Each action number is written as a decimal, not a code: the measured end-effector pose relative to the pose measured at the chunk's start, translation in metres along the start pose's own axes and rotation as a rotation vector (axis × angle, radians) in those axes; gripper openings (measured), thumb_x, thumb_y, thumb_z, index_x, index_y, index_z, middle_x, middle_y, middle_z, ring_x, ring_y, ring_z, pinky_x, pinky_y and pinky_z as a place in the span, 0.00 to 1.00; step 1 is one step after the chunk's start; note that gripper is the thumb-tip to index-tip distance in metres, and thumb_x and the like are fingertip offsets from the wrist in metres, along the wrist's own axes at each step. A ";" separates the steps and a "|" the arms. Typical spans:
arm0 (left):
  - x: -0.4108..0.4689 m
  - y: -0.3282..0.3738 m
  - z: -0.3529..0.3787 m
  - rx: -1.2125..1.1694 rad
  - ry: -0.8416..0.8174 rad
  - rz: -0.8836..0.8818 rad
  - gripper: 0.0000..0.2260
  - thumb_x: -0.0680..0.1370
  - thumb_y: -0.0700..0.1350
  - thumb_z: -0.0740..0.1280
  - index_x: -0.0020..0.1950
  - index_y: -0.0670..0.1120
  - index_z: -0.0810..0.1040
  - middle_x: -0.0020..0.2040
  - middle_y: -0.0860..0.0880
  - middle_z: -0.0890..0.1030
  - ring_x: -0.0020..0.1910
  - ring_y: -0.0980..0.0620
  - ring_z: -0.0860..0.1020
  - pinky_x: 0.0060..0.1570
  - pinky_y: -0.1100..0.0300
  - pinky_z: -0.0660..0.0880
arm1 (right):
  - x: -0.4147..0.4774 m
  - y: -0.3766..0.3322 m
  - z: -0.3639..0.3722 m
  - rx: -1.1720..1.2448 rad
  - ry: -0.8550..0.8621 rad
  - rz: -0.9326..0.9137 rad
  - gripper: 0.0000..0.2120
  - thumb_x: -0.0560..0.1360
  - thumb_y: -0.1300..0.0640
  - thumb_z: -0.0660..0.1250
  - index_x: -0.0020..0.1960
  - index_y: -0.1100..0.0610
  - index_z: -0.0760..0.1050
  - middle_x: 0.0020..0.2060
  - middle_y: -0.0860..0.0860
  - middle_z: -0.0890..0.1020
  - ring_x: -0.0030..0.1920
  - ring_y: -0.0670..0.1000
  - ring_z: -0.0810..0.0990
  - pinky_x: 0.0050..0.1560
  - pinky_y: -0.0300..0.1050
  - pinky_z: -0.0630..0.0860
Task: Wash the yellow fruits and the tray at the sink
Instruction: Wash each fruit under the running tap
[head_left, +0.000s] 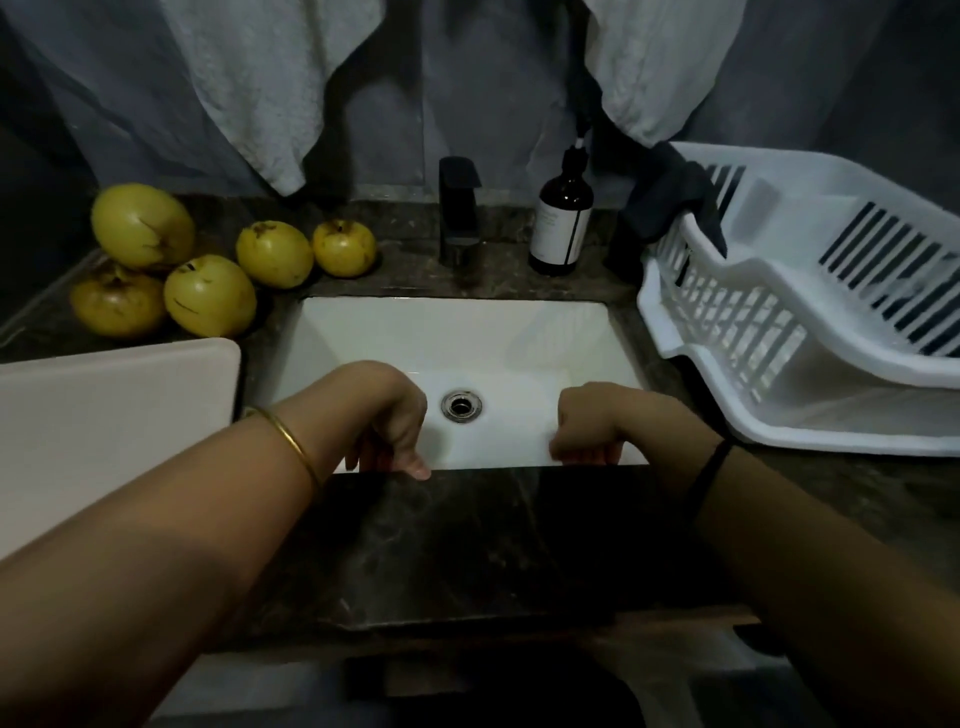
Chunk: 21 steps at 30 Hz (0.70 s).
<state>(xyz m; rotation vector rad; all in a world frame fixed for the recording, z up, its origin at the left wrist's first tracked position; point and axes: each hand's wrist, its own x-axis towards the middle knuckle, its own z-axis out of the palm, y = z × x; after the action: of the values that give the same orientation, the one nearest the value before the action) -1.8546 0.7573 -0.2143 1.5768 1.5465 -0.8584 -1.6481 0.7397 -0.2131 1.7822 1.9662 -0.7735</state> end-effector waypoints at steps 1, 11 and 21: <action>0.000 0.000 0.000 0.001 -0.008 0.003 0.21 0.76 0.49 0.70 0.58 0.32 0.76 0.42 0.41 0.80 0.48 0.41 0.79 0.53 0.48 0.77 | 0.000 -0.001 -0.001 0.007 -0.021 0.003 0.11 0.73 0.57 0.66 0.33 0.58 0.78 0.32 0.54 0.82 0.42 0.58 0.85 0.46 0.51 0.82; -0.030 0.001 -0.003 -0.281 -0.143 -0.040 0.37 0.77 0.68 0.51 0.64 0.36 0.73 0.57 0.35 0.76 0.61 0.37 0.75 0.62 0.51 0.68 | -0.009 -0.013 -0.018 -0.079 -0.203 0.018 0.14 0.76 0.55 0.63 0.32 0.56 0.73 0.32 0.51 0.78 0.34 0.51 0.78 0.41 0.42 0.75; -0.079 -0.052 -0.004 -0.209 0.554 0.122 0.19 0.80 0.56 0.59 0.62 0.45 0.75 0.61 0.43 0.77 0.59 0.44 0.74 0.53 0.56 0.70 | -0.024 -0.035 -0.023 -0.173 0.094 -0.056 0.09 0.77 0.55 0.61 0.54 0.59 0.69 0.52 0.58 0.76 0.51 0.58 0.77 0.45 0.46 0.70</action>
<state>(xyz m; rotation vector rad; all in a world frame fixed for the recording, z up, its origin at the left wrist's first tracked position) -1.9100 0.7209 -0.1467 1.8187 1.8181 -0.1809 -1.6774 0.7335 -0.1753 1.6971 2.0822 -0.5267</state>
